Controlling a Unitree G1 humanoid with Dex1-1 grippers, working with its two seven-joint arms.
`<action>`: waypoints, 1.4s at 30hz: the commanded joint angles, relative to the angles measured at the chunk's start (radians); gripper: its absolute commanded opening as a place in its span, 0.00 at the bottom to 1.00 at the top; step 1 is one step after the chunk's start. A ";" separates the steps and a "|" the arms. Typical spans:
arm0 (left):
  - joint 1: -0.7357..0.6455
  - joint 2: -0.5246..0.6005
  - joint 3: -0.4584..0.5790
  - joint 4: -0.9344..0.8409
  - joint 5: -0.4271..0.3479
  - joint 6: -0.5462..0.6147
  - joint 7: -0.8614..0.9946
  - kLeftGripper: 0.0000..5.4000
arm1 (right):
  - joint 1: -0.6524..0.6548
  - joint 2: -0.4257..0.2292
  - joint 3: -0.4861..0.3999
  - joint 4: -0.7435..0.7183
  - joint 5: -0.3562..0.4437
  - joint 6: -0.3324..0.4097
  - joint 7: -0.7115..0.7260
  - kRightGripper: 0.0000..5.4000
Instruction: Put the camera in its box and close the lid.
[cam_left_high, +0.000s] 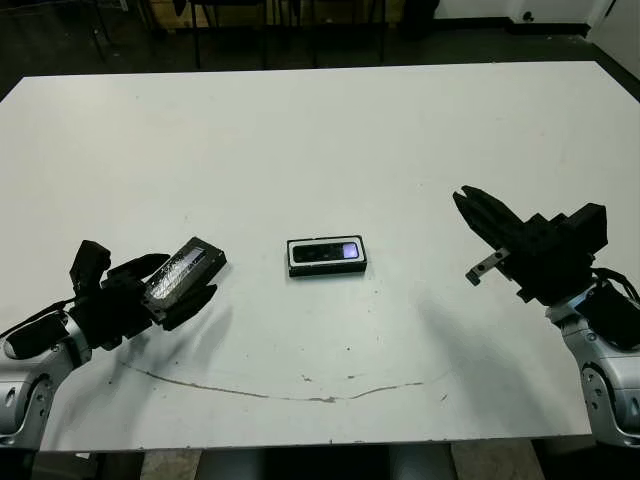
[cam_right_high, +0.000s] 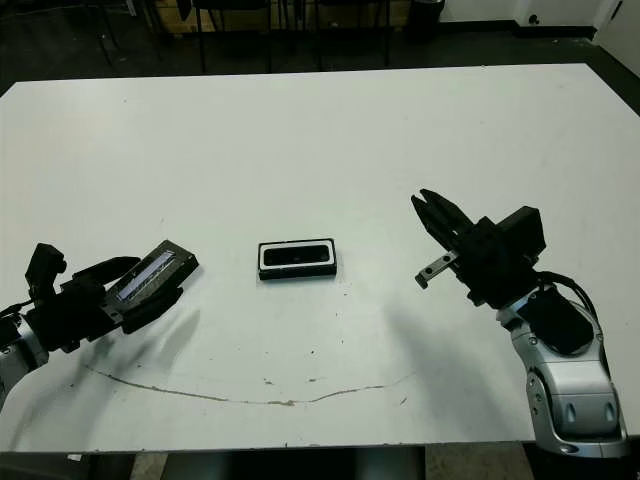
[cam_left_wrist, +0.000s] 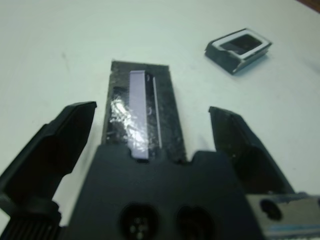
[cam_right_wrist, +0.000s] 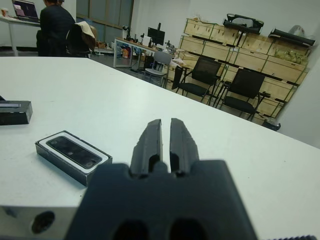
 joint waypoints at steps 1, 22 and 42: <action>-0.001 0.006 -0.004 0.023 0.027 0.000 0.019 1.00 | 0.020 -0.021 -0.002 -0.014 -0.011 0.030 -0.011 0.00; -0.031 0.033 -0.058 0.131 0.058 -0.062 -0.124 1.00 | 0.034 -0.028 -0.007 -0.016 0.012 0.027 0.002 0.00; -0.008 0.054 -0.095 0.156 0.154 -0.141 -0.070 0.52 | 0.052 -0.037 -0.023 -0.016 0.022 0.030 0.006 0.00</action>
